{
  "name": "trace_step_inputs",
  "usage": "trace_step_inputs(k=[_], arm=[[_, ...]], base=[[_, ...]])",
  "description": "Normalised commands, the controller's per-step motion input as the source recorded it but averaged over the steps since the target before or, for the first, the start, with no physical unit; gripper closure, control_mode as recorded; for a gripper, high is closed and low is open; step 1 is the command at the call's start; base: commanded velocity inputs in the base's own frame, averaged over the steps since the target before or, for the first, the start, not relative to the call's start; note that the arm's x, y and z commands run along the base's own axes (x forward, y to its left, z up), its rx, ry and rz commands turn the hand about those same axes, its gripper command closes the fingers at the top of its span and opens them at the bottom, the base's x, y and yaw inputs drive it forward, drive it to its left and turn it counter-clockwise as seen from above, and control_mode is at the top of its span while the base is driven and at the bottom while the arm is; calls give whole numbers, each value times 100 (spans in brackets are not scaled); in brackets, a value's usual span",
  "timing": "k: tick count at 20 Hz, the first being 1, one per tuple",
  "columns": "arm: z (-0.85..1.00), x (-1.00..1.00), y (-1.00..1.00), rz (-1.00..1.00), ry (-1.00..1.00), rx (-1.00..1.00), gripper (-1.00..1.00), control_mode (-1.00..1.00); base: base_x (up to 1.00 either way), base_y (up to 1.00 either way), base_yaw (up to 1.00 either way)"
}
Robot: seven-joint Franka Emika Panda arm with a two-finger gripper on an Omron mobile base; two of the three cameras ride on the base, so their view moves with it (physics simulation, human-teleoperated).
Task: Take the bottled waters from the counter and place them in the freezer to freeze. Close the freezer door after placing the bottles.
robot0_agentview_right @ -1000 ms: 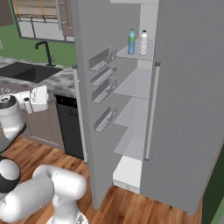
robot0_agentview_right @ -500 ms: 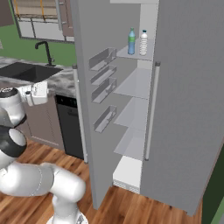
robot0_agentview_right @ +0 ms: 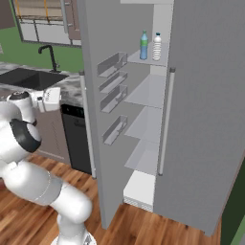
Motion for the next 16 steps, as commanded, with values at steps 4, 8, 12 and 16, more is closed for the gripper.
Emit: trace_step_inputs(k=[4,8,12,16], arm=[[0,53,-20,-3,3,0,-100,-100],[0,27,-23,0,0,0,-100,-100],[-4,0,-41,0,0,0,-100,-100],[-5,0,-59,0,-1,0,-100,-100]], base=[[0,0,0],[0,0,0],[0,0,0],[0,0,0]])
